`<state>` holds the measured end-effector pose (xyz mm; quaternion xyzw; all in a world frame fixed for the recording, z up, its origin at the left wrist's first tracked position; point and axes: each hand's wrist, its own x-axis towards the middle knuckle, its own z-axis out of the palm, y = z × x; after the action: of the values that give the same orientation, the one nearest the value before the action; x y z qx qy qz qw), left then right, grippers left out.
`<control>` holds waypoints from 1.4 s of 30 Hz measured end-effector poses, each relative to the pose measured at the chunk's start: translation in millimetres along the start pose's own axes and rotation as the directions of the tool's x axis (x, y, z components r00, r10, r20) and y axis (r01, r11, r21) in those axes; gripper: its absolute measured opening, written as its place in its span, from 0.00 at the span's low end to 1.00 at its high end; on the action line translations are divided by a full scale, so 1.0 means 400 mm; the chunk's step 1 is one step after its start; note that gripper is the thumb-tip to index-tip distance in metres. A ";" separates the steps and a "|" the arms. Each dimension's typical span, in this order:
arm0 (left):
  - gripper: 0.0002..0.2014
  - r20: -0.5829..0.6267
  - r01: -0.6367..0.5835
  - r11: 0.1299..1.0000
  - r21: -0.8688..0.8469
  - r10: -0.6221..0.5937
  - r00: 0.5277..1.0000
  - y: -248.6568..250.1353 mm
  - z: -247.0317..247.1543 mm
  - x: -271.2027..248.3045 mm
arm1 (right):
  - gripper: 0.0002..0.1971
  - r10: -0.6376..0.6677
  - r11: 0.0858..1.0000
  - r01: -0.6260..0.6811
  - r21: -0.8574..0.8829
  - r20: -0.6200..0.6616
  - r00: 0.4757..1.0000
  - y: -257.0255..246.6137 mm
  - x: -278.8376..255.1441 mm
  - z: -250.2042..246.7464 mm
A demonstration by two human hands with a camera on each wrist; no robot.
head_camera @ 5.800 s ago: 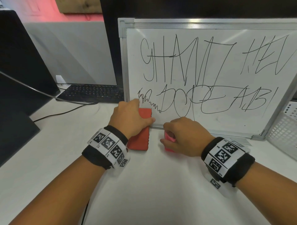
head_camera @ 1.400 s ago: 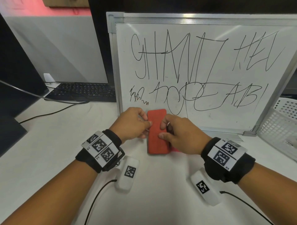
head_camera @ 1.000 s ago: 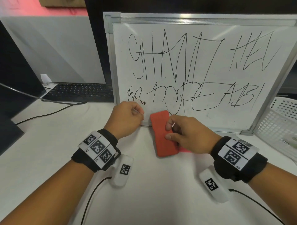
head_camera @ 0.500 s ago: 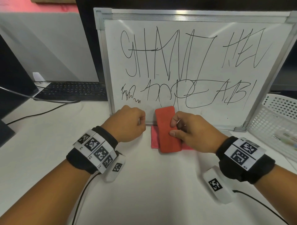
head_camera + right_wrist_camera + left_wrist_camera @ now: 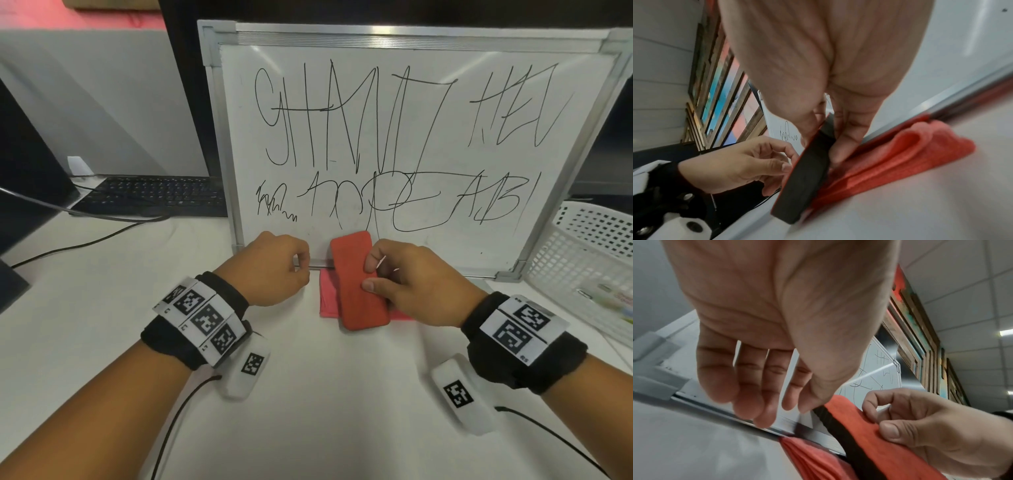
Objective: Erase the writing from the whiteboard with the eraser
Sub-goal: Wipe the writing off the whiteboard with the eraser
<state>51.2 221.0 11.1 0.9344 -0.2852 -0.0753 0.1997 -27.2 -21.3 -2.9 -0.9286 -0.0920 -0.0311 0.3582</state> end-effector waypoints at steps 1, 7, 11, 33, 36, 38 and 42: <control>0.03 0.001 0.000 1.000 -0.007 0.000 1.000 0.002 0.001 0.000 | 0.08 -0.017 0.999 0.018 0.032 -0.039 0.999 -0.002 -0.001 -0.002; 0.15 -0.076 -0.123 0.987 -0.102 0.115 0.990 0.066 0.009 -0.006 | 0.09 0.043 0.999 -0.043 0.009 0.054 0.998 -0.001 -0.004 -0.006; 0.16 -0.103 -0.195 0.979 -0.053 0.189 0.977 0.095 0.022 -0.008 | 0.08 -0.017 1.000 0.017 0.005 -0.020 1.000 -0.004 -0.006 -0.005; 0.12 -0.139 -0.166 0.982 -0.091 0.152 0.978 0.088 0.033 0.028 | 0.18 -0.064 0.881 0.035 -0.472 -0.045 0.997 0.047 -0.060 -0.143; 0.11 -0.137 -0.164 0.982 -0.093 0.150 0.979 0.097 0.037 0.033 | 0.17 -0.066 0.780 0.023 -0.626 -0.046 0.997 0.029 -0.066 -0.151; 0.11 -0.138 -0.164 0.982 -0.096 0.150 0.979 0.104 0.039 0.038 | 0.22 -0.063 0.728 0.027 -0.685 -0.029 0.998 0.017 -0.059 -0.142; 0.11 -0.141 -0.168 0.981 -0.099 0.153 0.978 0.116 0.046 0.043 | 0.22 -0.184 0.716 0.093 -0.692 -0.059 0.981 0.015 -0.033 -0.118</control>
<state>37.5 170.3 13.3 0.8987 -0.3412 -0.0125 0.2752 -38.7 -59.1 26.5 -0.9817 -0.1208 -0.1471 -0.0086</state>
